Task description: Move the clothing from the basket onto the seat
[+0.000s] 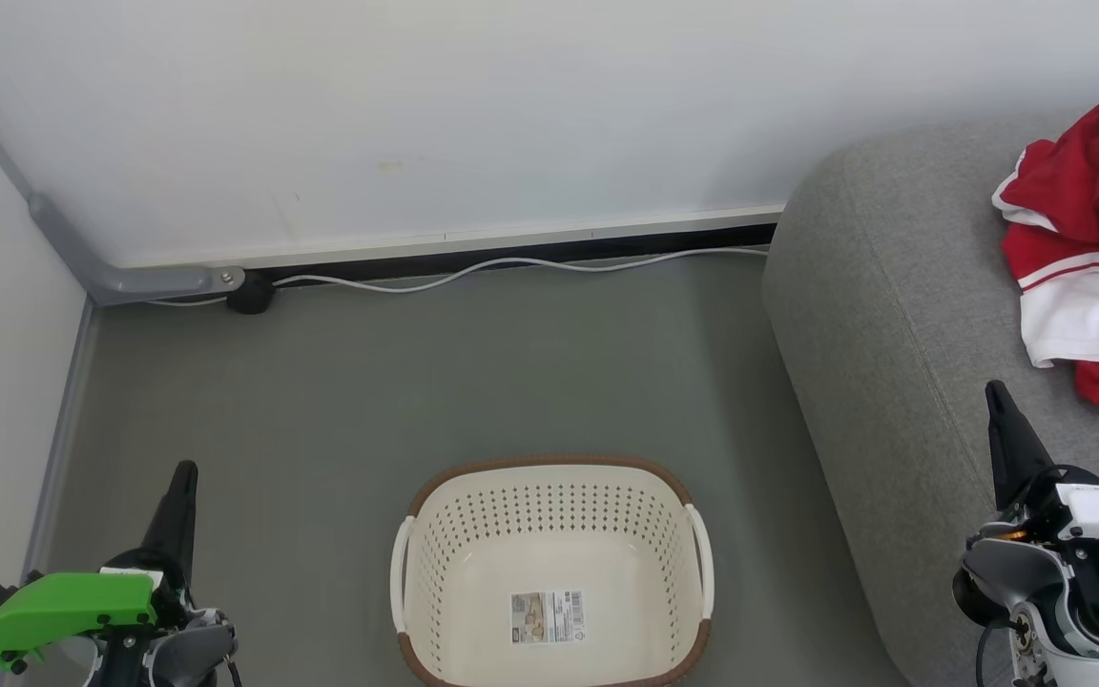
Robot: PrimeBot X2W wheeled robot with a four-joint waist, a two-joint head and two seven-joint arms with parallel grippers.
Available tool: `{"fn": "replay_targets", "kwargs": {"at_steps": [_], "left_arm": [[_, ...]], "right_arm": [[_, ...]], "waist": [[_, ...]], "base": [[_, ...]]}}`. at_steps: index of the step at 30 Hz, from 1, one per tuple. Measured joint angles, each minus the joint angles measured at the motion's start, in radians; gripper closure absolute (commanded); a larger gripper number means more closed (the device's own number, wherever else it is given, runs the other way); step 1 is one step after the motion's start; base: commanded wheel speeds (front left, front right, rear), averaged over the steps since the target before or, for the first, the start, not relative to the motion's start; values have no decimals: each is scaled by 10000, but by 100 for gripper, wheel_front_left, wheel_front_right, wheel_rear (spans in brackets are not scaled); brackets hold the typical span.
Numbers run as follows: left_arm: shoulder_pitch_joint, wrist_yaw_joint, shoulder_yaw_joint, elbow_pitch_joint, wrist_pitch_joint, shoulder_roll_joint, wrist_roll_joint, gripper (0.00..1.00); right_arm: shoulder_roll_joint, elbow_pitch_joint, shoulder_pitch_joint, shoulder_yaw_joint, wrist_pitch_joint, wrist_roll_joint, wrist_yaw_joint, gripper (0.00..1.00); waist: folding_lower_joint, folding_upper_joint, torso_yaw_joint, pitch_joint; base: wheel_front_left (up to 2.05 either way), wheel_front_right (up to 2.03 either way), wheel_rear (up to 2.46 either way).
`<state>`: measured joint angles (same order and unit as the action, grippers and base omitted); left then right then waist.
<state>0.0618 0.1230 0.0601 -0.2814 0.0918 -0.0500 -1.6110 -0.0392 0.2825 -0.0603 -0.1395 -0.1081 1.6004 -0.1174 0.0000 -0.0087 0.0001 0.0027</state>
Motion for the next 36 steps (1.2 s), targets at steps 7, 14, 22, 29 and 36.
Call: {"fn": "replay_targets", "kwargs": {"at_steps": [7, 14, 22, 29, 36], "left_arm": [[0, 0, 2, 2, 2, 2, 0, 100], [0, 0, 4, 4, 52, 4, 0, 100], [0, 0, 6, 10, 54, 6, 0, 100], [0, 0, 10, 13, 54, 6, 0, 100], [0, 0, 13, 15, 54, 8, 0, 100]], "right_arm": [[0, -2, 0, 2, 0, 8, 0, 100], [0, -4, 0, 2, 0, 10, 0, 100], [0, -6, 0, 4, 0, 10, 0, 100], [0, -8, 0, 4, 0, 10, 0, 100], [0, -8, 0, 4, 0, 10, 0, 100]], "waist": [[0, 0, 0, 0], [0, 0, 0, 1], [0, 0, 0, 1], [0, 0, 0, 1], [0, 0, 0, 2]], "base": [[0, 0, 0], [0, 0, 0], [0, 0, 0], [0, 0, 0], [0, 0, 0]]}}
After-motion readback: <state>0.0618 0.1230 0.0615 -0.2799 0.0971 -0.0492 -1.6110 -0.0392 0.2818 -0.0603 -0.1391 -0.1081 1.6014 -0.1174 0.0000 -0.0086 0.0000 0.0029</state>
